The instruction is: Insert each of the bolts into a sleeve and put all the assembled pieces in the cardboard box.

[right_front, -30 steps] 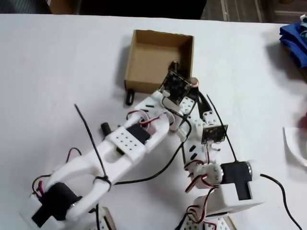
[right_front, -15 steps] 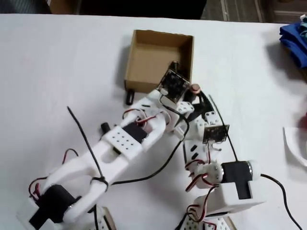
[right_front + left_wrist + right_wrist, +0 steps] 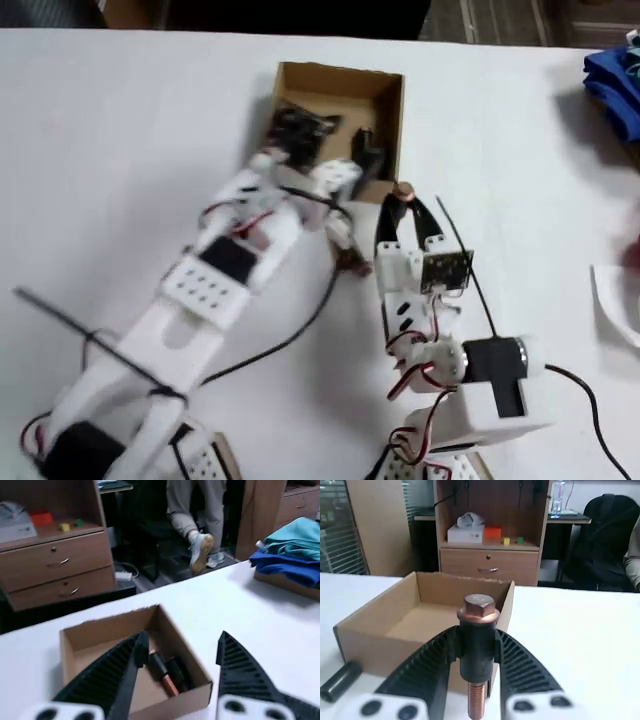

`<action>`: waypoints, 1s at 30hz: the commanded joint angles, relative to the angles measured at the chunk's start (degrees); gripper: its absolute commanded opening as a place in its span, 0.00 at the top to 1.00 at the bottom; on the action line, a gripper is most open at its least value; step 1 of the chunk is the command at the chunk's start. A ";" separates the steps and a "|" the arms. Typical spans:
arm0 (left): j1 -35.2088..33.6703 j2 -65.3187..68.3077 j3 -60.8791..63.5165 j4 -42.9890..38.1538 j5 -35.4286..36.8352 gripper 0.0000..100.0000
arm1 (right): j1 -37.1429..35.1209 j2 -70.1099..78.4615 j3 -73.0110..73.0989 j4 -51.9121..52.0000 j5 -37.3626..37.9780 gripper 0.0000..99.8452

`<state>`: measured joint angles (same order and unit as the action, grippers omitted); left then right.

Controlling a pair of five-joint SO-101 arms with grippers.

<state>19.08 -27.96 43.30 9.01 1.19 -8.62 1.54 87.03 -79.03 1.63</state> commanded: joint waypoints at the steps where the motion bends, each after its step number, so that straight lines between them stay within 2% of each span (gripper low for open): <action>1: -6.07 -8.00 7.08 1.23 0.35 0.77 | -0.04 -5.85 -1.76 3.21 2.99 0.98; 5: -8.62 -15.30 16.13 -0.79 0.35 0.77 | -0.75 -10.68 -7.12 10.15 11.43 0.98; 10: -9.93 -20.04 25.10 -6.15 0.44 0.77 | -0.92 -17.01 -17.14 25.71 11.69 0.98; 12: -12.04 -19.60 27.03 -9.14 2.81 0.77 | -1.01 -18.33 -21.98 32.66 11.60 0.98; 18: -19.87 -11.60 27.03 -11.60 21.63 0.77 | -1.71 -16.48 -37.98 53.76 11.69 0.98; 24: -19.43 1.41 21.05 -11.08 22.33 0.77 | -2.77 -10.77 -52.13 71.96 11.69 0.98; 30: -19.52 8.70 17.89 -11.25 22.42 0.77 | -2.86 -2.86 -62.15 74.77 11.60 0.98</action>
<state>0.00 -20.75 64.13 -1.45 23.08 -10.90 -3.03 32.26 -4.57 12.88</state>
